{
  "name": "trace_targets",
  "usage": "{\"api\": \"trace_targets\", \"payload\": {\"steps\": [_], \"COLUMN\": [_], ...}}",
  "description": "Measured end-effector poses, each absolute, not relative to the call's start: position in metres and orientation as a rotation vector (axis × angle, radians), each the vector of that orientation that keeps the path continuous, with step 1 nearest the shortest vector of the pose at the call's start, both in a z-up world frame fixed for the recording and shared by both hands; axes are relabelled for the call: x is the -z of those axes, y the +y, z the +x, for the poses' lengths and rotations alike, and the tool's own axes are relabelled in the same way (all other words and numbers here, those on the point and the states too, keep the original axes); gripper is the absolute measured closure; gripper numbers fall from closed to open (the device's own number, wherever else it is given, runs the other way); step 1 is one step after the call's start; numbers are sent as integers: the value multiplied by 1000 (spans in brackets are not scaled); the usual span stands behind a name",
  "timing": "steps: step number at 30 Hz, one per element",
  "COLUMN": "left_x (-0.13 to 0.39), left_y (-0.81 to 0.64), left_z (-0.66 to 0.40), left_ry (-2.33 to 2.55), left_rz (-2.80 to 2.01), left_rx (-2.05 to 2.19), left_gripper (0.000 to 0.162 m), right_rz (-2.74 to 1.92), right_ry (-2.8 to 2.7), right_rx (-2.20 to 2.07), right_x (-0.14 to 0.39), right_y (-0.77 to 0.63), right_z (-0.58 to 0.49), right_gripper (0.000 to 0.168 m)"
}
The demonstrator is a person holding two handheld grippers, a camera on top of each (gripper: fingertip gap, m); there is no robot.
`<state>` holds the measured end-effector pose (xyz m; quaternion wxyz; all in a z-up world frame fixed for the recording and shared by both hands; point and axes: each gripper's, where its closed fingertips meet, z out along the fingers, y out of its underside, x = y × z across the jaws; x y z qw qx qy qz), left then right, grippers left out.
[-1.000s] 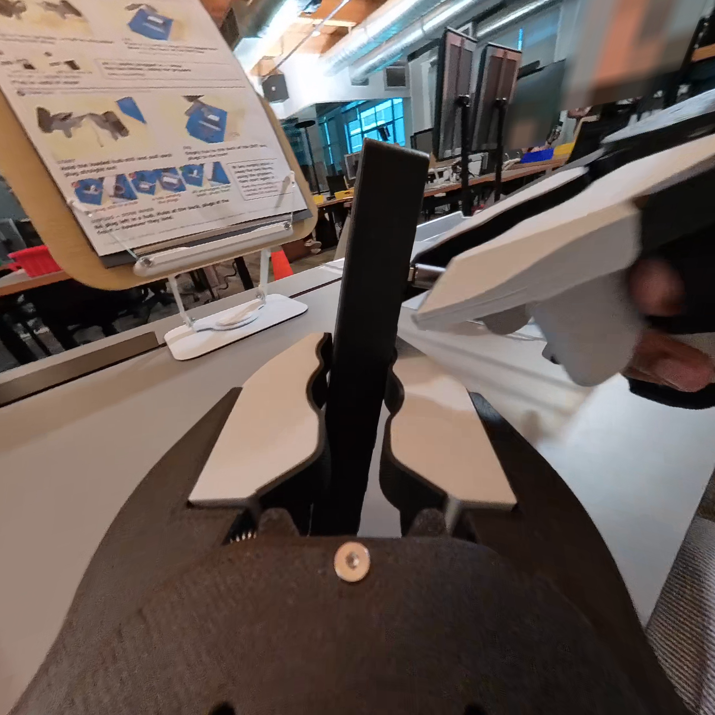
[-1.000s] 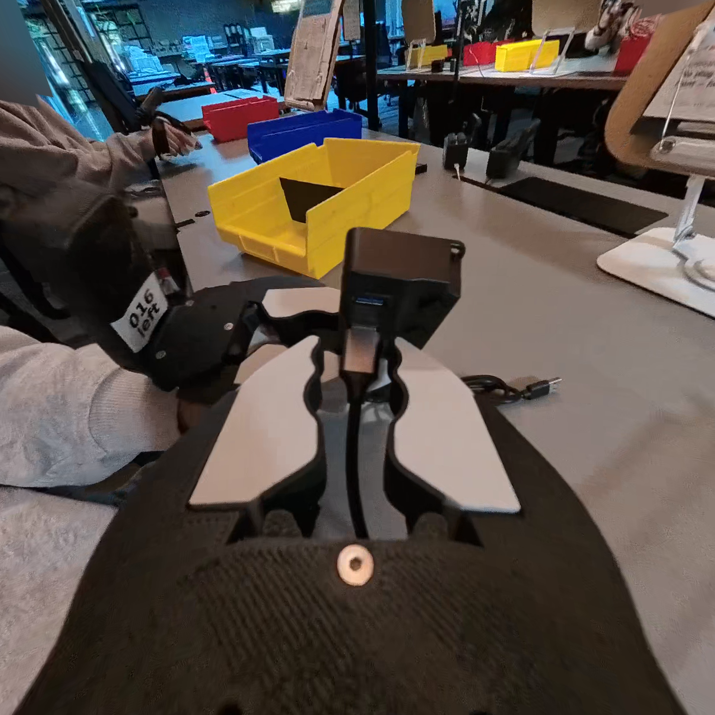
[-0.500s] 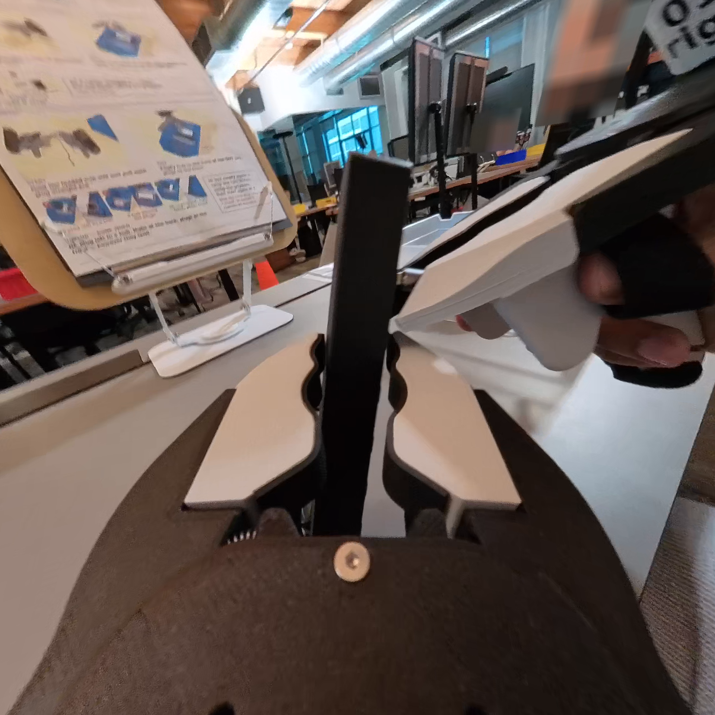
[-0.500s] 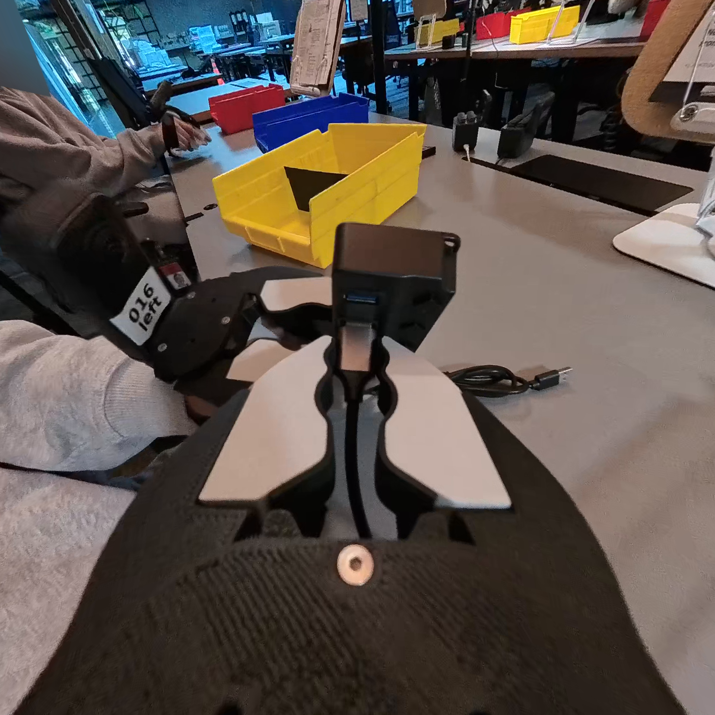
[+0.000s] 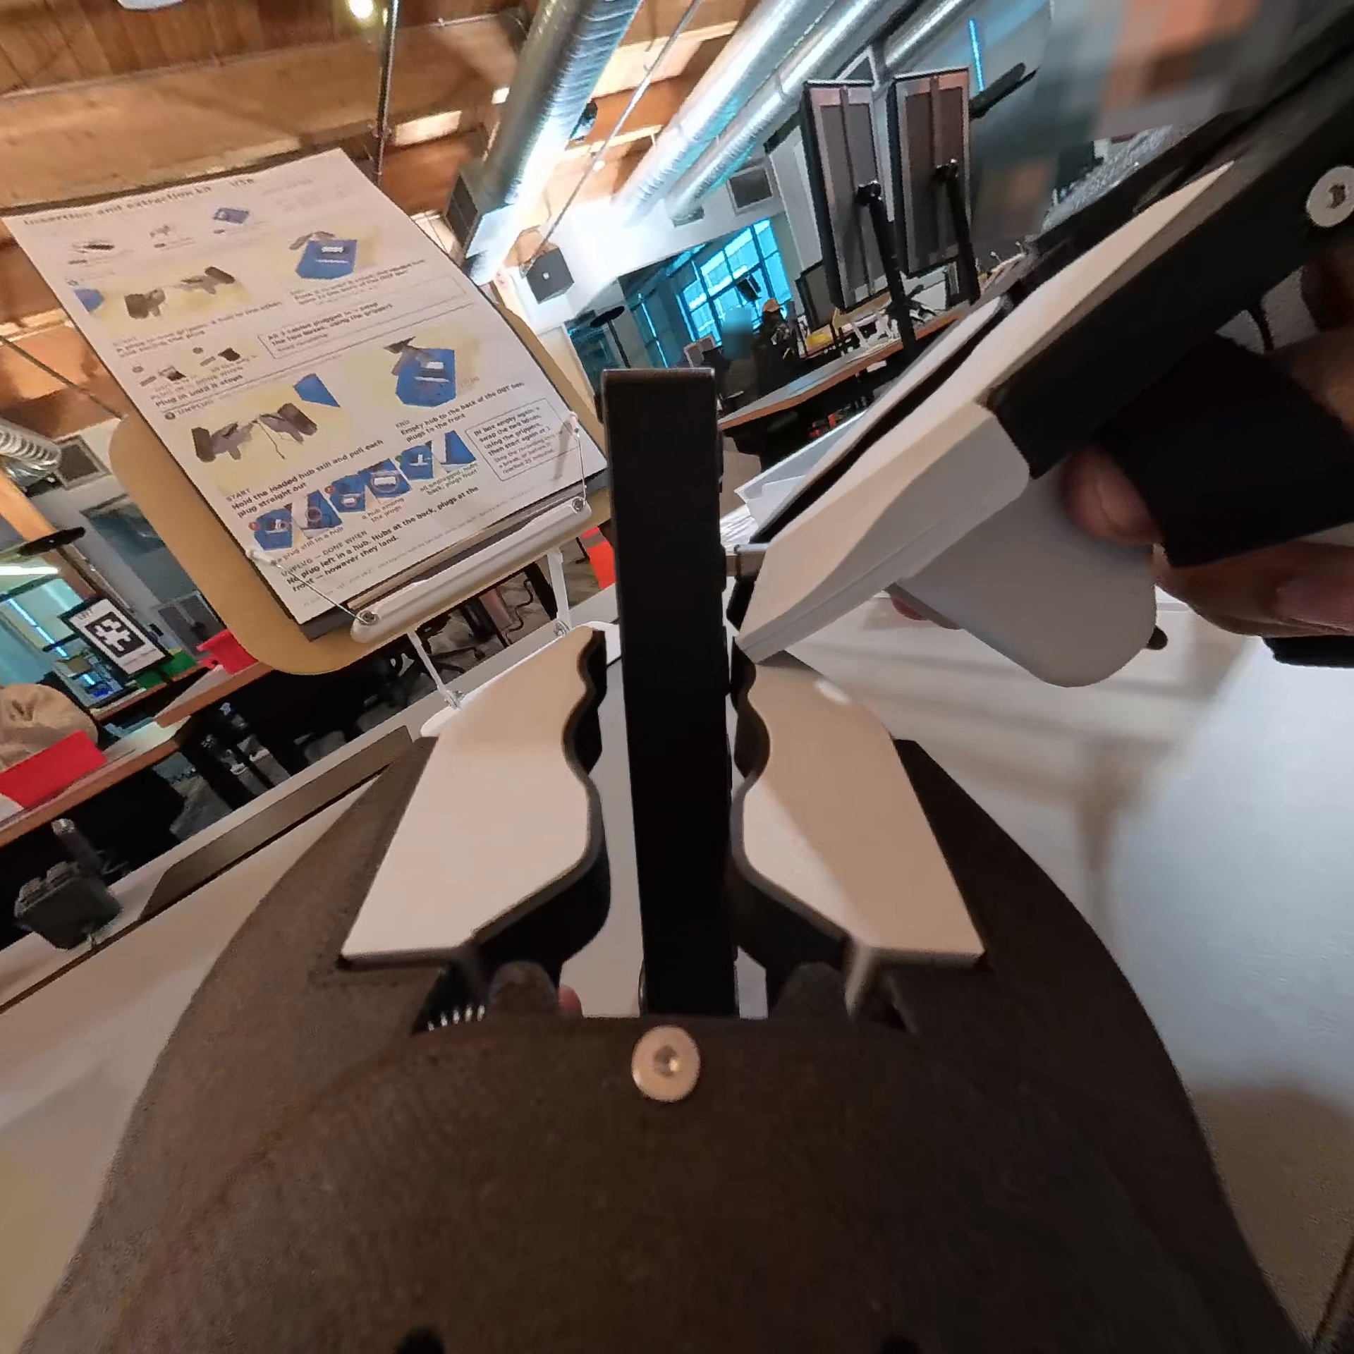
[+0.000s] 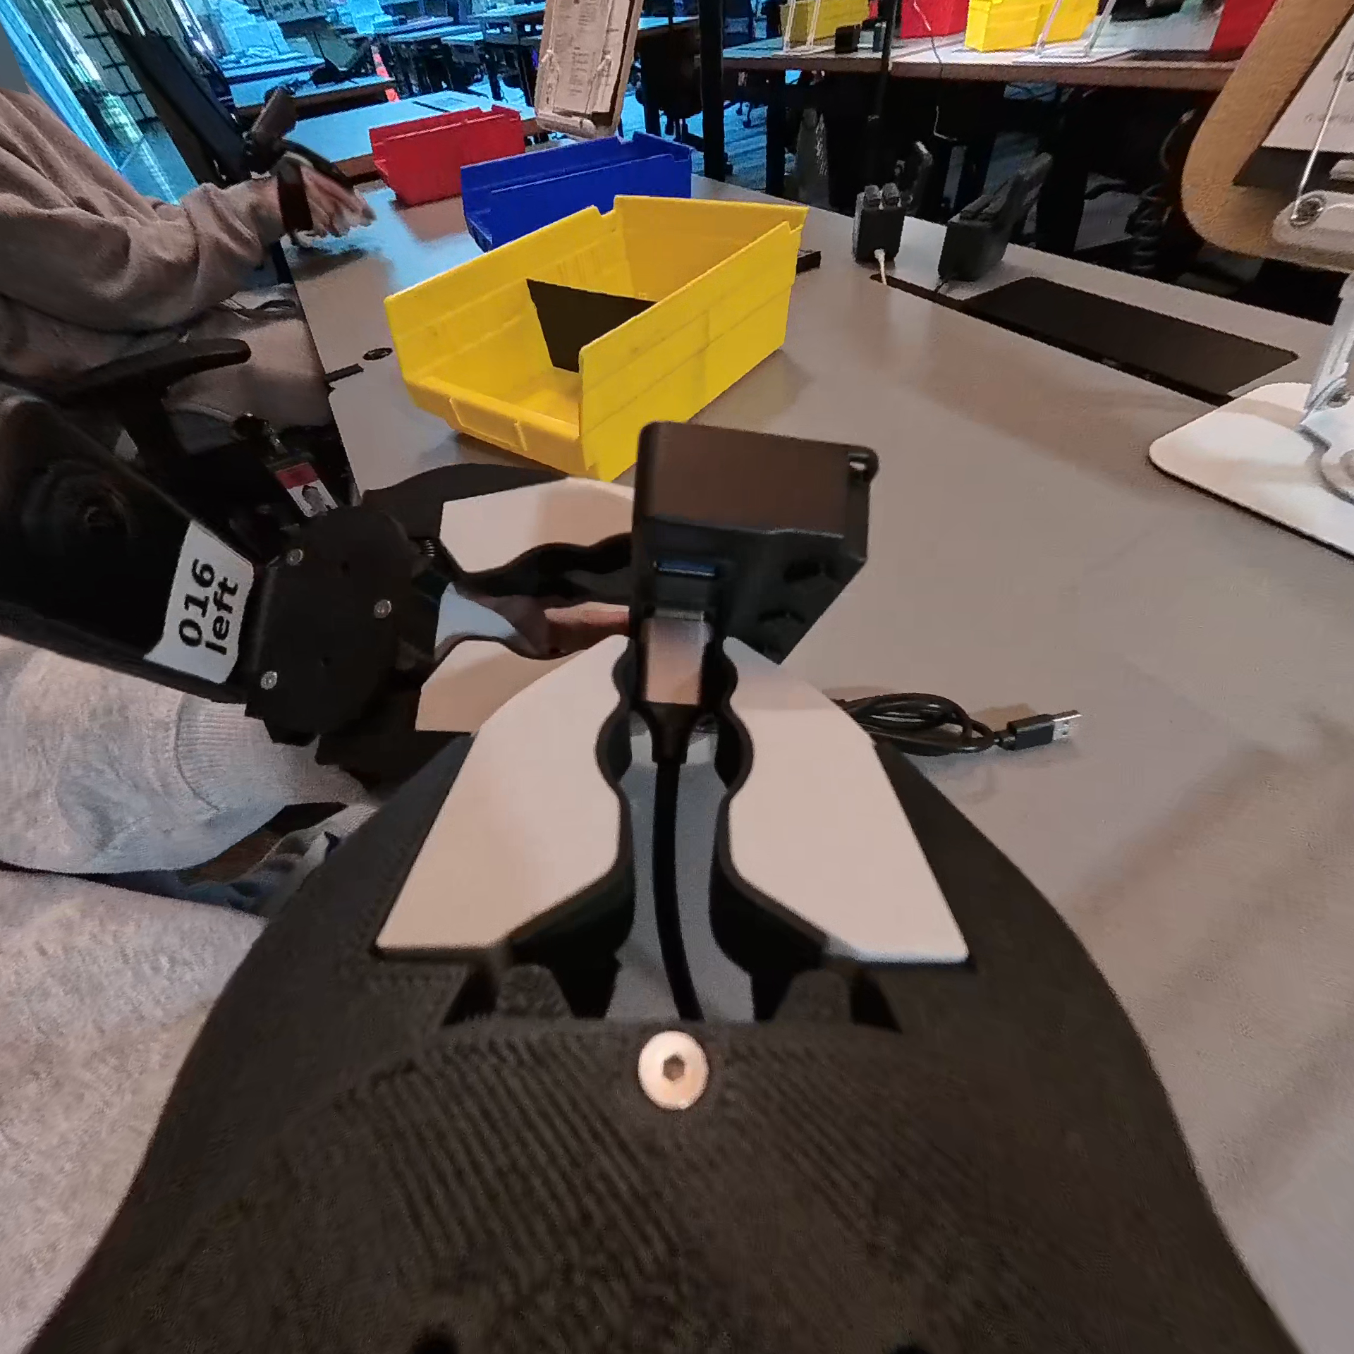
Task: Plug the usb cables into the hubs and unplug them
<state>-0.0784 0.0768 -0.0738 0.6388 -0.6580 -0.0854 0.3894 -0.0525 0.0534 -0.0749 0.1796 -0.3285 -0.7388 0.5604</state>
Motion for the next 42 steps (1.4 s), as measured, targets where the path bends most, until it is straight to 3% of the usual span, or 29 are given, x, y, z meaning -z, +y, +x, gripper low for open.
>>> {"api": "trace_targets", "payload": {"steps": [18, 29, 42], "left_x": [80, 80, 75], "left_y": [84, 82, 78], "left_z": [-70, -73, -72], "left_ry": [-102, -115, -120], "left_rz": [-1543, -1552, -1537], "left_rx": [-666, -750, -832], "left_gripper": [127, 125, 135], "right_rz": [-960, -979, -917], "right_ry": [-2101, -2080, -2082], "right_rx": [-1613, -1647, -1609], "right_x": [76, 75, 73], "right_y": [56, 55, 48], "right_z": [-53, -53, -49], "right_gripper": [150, 150, 149]}}
